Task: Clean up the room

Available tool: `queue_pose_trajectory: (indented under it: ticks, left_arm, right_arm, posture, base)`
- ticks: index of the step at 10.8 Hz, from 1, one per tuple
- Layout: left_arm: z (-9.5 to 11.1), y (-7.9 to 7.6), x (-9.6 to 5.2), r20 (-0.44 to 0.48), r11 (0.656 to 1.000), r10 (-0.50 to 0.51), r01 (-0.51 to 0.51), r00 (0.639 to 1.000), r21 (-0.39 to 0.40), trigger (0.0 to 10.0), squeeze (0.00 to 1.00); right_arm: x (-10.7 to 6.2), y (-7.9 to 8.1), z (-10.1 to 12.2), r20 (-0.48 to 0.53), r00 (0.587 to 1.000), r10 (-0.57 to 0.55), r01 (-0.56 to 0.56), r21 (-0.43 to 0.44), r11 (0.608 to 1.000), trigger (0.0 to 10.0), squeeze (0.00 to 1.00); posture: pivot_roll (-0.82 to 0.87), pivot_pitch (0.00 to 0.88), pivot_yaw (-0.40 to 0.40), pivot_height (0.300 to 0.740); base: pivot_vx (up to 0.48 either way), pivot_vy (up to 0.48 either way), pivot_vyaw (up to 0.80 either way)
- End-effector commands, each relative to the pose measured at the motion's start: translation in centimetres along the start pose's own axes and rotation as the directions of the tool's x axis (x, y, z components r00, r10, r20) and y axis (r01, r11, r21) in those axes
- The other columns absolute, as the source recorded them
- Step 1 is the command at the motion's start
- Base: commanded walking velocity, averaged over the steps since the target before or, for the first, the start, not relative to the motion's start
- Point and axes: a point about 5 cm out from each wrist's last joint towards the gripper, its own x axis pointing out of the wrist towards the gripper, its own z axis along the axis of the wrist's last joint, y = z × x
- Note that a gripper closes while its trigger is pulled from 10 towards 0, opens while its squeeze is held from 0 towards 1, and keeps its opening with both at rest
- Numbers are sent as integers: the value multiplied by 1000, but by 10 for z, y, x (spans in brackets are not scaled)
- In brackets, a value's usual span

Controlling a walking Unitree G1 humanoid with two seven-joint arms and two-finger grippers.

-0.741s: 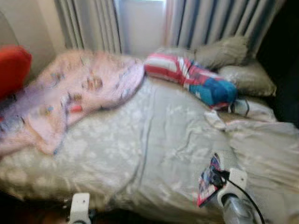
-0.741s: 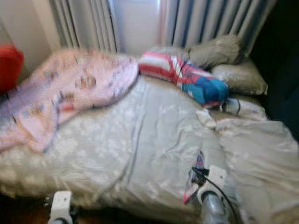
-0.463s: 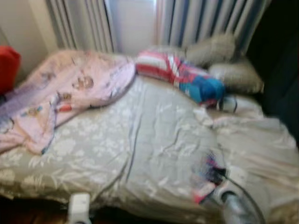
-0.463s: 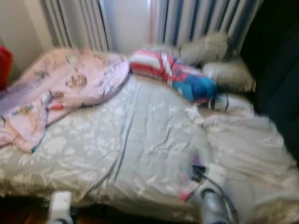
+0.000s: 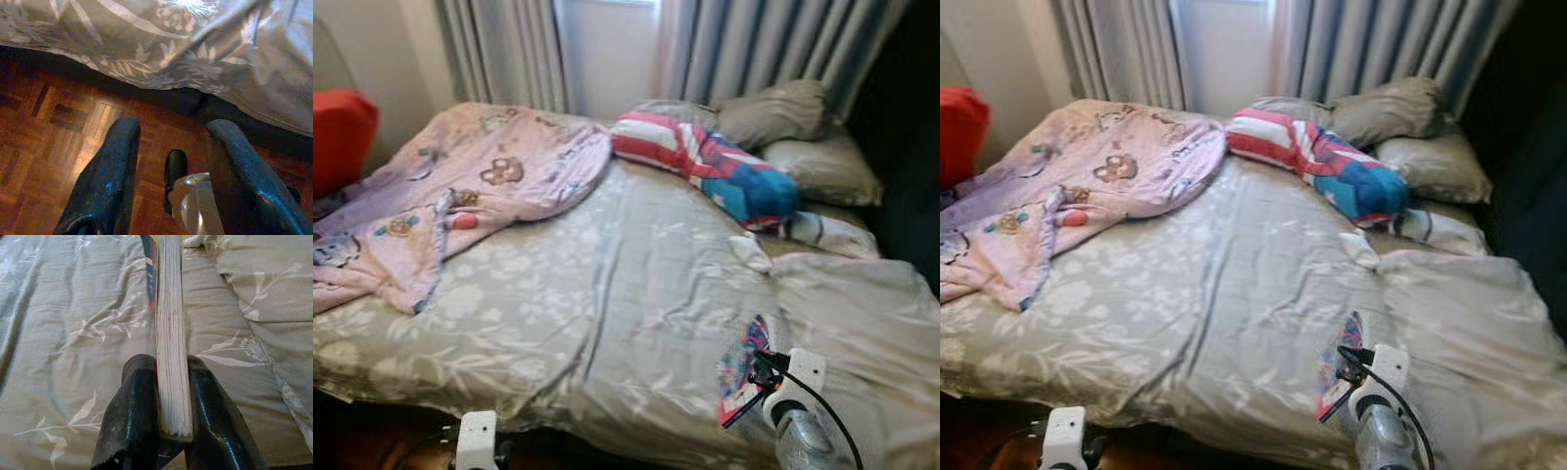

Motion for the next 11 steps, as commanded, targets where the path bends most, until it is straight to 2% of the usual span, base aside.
queue_pose_trajectory:
  ticks: [1, 8, 11]
  left_arm:
    - [-1, -2, 0, -4, 1000, -7, 7, 1000, 6, 10000, 0]
    - [-3, -3, -1, -4, 1000, -6, 6, 1000, 7, 10000, 0]
    - [-2, -4, 0, -1, 1000, -11, 11, 1000, 8, 10000, 0]
  right_arm:
    - [2, -4, 12, 49, 999, -8, 8, -6, 1000, 10000, 0]
    - [2, -6, 12, 44, 999, -4, 4, -16, 1000, 10000, 0]
    - [2, -7, 13, 46, 999, -6, 7, -11, 1000, 10000, 0]
  posture:
    - [182, 0, -81, 740]
    - [178, 0, -86, 740]
    - [169, 0, -80, 740]
  base:
    - [0, 0, 0]
    - [0, 0, 0]
    - [0, -295, 0]
